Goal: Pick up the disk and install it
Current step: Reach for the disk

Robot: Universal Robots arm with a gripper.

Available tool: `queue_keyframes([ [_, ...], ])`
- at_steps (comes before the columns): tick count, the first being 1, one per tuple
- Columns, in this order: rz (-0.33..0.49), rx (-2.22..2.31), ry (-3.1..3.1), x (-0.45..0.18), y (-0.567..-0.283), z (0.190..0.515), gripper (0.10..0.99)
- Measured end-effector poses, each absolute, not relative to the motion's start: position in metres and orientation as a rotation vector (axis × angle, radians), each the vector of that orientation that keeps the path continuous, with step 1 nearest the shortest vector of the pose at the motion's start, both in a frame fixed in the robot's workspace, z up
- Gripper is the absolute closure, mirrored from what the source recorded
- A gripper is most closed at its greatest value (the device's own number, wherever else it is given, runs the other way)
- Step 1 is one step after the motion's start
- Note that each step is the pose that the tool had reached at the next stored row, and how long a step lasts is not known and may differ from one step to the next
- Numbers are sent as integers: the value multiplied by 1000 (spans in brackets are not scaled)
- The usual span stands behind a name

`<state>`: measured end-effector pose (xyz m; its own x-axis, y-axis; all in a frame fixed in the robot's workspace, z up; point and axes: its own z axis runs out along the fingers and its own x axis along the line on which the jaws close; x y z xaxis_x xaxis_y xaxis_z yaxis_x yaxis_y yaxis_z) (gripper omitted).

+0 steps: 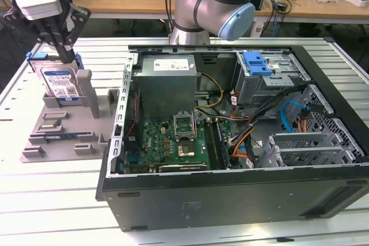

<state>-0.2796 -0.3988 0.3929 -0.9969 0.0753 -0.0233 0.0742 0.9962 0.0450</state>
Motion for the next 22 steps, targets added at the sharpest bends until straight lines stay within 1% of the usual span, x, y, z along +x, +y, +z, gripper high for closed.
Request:
queue_keyframes([
  [12, 69, 117, 3114, -298, -398, 393, 980],
  [22, 68, 117, 3114, -318, -387, 393, 980],
])
